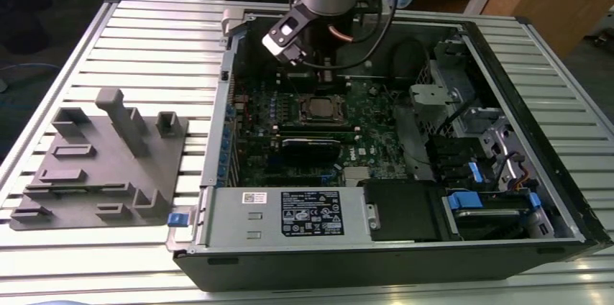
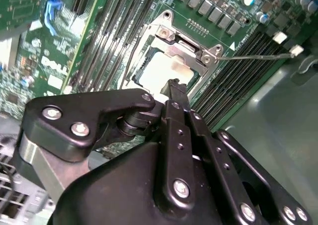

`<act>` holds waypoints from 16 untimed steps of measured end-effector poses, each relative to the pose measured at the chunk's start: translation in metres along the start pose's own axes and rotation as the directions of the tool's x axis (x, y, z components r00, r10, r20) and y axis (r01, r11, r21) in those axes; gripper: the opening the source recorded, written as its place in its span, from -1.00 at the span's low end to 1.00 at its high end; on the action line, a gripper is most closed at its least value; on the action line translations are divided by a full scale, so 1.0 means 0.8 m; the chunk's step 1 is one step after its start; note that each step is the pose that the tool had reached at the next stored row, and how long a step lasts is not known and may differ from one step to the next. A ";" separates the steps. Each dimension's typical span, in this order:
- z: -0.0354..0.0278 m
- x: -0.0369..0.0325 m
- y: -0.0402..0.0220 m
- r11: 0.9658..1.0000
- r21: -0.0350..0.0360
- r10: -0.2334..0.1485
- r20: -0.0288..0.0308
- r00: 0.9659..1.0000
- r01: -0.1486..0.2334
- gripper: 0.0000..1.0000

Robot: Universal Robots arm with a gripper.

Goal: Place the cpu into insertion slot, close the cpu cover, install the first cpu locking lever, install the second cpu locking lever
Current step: 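Close the cpu cover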

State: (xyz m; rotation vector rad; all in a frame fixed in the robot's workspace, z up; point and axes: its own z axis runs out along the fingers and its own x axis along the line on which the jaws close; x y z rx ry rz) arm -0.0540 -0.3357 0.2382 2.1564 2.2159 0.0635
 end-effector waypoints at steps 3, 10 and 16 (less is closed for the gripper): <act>0.0001 0.0000 0.0000 0.999 0.000 -0.039 -0.002 0.999 0.039 -0.79; 0.0001 0.0000 0.0000 0.998 0.000 -0.056 -0.004 0.998 0.056 -0.79; 0.0001 0.0000 0.0000 0.996 -0.001 -0.087 -0.006 0.996 0.087 -0.79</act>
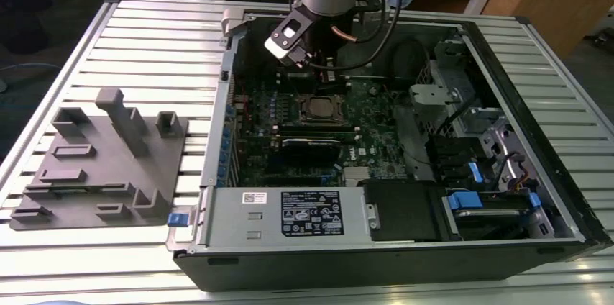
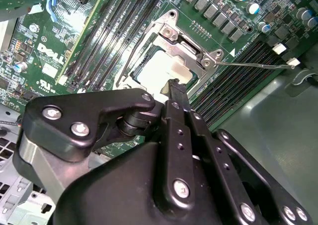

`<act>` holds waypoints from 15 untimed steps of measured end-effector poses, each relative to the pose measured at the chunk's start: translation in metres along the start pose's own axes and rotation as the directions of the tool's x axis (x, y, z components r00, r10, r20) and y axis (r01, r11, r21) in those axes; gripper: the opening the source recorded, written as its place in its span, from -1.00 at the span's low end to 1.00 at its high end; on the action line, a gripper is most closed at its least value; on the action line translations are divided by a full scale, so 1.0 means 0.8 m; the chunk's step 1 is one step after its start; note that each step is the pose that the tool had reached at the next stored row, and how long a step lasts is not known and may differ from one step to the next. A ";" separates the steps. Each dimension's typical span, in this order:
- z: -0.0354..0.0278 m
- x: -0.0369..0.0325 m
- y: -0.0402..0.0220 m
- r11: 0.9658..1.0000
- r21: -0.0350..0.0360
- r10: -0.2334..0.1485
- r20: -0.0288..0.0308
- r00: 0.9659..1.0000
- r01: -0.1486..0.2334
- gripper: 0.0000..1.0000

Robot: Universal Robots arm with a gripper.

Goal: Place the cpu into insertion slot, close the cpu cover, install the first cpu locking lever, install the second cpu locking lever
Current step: 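Close the cpu cover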

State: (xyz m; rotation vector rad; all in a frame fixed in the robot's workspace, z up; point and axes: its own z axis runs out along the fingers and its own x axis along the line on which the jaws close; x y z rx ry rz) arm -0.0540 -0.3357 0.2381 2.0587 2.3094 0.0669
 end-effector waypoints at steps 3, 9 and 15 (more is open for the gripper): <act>0.0000 0.0000 0.0000 1.000 0.000 0.000 0.000 1.000 0.000 -0.79; 0.0000 0.0000 0.0000 1.000 0.000 -0.001 0.000 1.000 0.001 -0.79; 0.0001 0.0000 0.0000 0.999 0.000 -0.053 -0.003 0.999 0.053 -0.79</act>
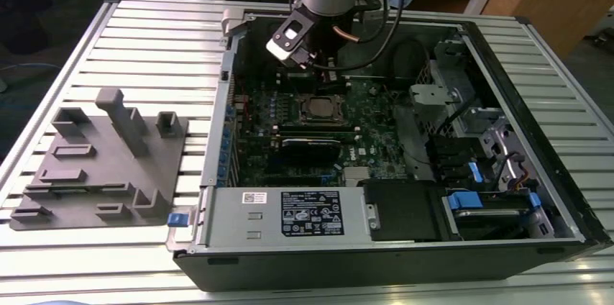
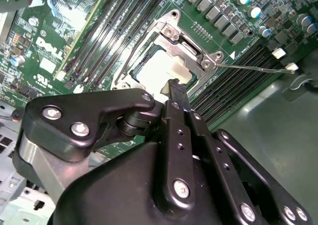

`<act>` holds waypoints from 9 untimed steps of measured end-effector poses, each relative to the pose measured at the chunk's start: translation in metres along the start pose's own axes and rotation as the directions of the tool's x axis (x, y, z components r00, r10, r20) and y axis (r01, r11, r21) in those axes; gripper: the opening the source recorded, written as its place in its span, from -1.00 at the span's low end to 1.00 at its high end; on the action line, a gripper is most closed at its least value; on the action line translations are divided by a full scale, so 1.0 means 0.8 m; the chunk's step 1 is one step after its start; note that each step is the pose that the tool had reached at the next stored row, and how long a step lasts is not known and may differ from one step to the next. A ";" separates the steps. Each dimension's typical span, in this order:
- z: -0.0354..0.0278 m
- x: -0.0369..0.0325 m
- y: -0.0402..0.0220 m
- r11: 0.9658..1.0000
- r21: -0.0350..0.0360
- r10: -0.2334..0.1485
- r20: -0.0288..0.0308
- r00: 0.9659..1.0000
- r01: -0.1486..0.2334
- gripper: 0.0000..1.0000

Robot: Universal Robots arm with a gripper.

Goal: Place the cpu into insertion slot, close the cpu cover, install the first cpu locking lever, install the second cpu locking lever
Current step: 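Close the cpu cover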

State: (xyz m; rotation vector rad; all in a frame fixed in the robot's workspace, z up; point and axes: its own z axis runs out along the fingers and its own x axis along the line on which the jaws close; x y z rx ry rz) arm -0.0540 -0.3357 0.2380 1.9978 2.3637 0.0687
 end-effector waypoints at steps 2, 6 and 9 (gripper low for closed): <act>0.0000 0.0000 0.0000 1.000 0.000 -0.002 0.000 1.000 0.002 -0.79; 0.0000 0.0000 0.0000 1.000 0.000 -0.002 0.000 1.000 0.002 -0.79; 0.0000 0.0000 0.0000 1.000 0.000 -0.003 0.000 1.000 0.003 -0.79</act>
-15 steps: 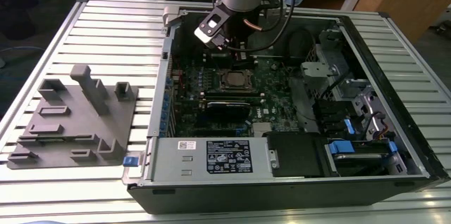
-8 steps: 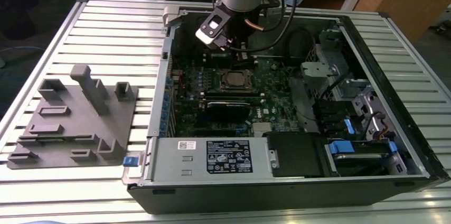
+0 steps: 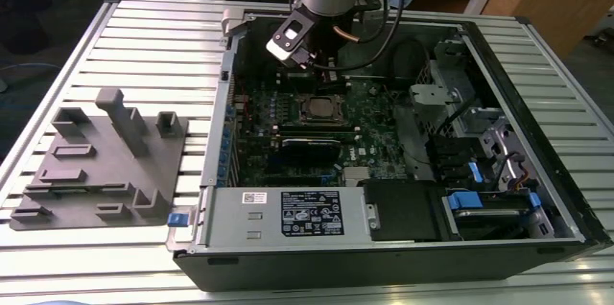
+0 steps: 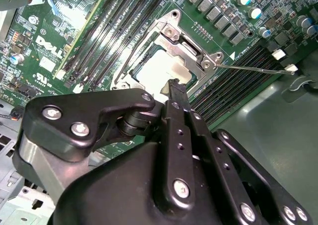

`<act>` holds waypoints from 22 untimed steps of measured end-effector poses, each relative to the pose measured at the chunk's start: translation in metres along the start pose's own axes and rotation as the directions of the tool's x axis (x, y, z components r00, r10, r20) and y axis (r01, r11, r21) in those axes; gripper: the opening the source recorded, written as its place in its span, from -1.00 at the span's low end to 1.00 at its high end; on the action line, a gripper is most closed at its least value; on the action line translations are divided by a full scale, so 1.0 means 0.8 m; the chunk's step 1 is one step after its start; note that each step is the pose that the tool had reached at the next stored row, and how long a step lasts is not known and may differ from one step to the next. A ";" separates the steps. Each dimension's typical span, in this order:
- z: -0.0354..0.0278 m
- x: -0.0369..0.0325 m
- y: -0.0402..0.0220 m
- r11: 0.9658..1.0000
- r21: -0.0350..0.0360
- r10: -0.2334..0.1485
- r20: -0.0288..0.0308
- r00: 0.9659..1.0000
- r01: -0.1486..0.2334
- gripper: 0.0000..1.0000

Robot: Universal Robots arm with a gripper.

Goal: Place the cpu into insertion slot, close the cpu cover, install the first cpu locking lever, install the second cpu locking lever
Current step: 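Close the cpu cover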

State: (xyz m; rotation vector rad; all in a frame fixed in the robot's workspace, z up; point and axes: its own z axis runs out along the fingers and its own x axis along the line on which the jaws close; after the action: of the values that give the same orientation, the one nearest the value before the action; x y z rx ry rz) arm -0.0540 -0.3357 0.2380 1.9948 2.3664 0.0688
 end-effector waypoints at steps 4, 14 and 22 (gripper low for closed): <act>0.0000 0.0000 0.0000 1.000 0.000 0.000 0.000 1.000 0.000 -0.79; 0.0002 0.0000 0.0000 0.999 0.000 -0.047 -0.003 0.999 0.047 -0.79; 0.0002 0.0000 0.0000 0.997 -0.001 -0.071 -0.005 0.997 0.071 -0.79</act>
State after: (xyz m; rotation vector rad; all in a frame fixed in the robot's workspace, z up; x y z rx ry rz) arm -0.0540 -0.3357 0.2379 1.9098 2.4375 0.0714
